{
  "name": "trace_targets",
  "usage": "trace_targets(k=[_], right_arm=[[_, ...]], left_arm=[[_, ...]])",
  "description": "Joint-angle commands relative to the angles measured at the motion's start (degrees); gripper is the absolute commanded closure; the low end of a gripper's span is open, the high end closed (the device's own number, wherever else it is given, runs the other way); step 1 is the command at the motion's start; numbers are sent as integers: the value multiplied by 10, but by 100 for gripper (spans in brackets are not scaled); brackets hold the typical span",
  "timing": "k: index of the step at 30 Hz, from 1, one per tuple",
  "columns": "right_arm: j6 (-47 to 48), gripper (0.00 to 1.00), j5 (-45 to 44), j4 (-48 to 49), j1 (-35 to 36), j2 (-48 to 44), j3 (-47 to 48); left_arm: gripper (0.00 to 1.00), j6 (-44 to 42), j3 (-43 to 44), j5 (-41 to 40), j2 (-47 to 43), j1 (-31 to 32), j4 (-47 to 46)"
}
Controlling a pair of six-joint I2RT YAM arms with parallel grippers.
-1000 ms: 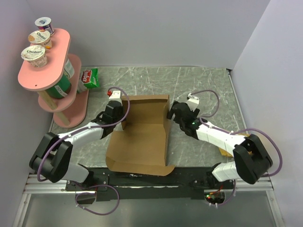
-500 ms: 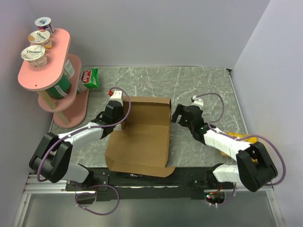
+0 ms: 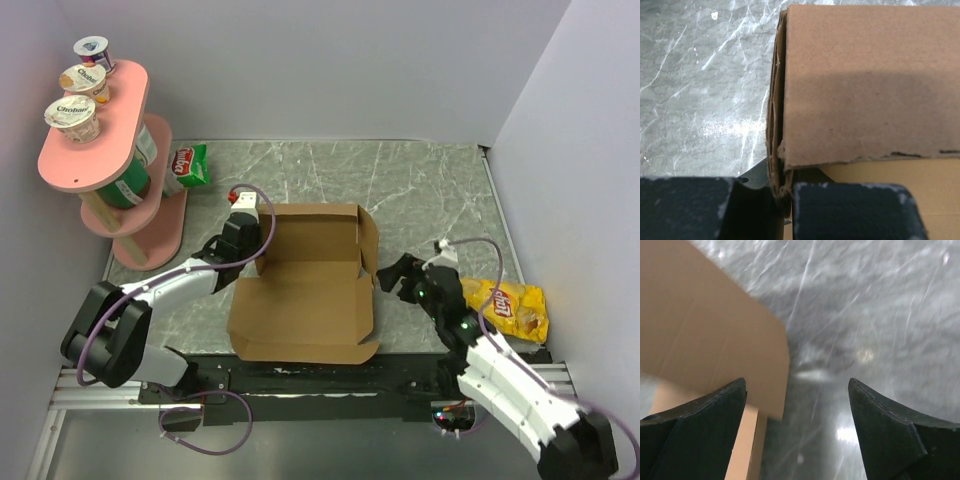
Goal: Fold the paper box
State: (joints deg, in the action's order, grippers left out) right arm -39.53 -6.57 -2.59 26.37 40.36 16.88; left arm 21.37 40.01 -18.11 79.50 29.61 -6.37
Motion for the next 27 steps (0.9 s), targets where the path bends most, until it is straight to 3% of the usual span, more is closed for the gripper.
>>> trace_targets(k=[1,4,8,14,20,23,24,27], right_arm=[[-41,13,58,-83,1,-121,-26],[-48,15,89,-111,3,-139,-27],[-60,24,133,-76,28,-111,-35],[-110,37,67,-140,133,-127,-14],[-133,53,14,-200,138,-87,-19],[-154,61,12,-188,138,-35,-28],[-164,72,14,-182,137,-21,-31],[-181,82,23,-155,136,35,-51]], left_arm=[[99,15,11,-1,11,1,30],[99,15,16,1,13,1,30],[99,10,25,0,16,1,39],[99,12,27,-5,11,1,47],[99,13,20,-6,10,1,45],[99,13,16,-10,8,1,44],[99,14,15,-10,6,1,42],[99,14,13,-11,3,1,39]])
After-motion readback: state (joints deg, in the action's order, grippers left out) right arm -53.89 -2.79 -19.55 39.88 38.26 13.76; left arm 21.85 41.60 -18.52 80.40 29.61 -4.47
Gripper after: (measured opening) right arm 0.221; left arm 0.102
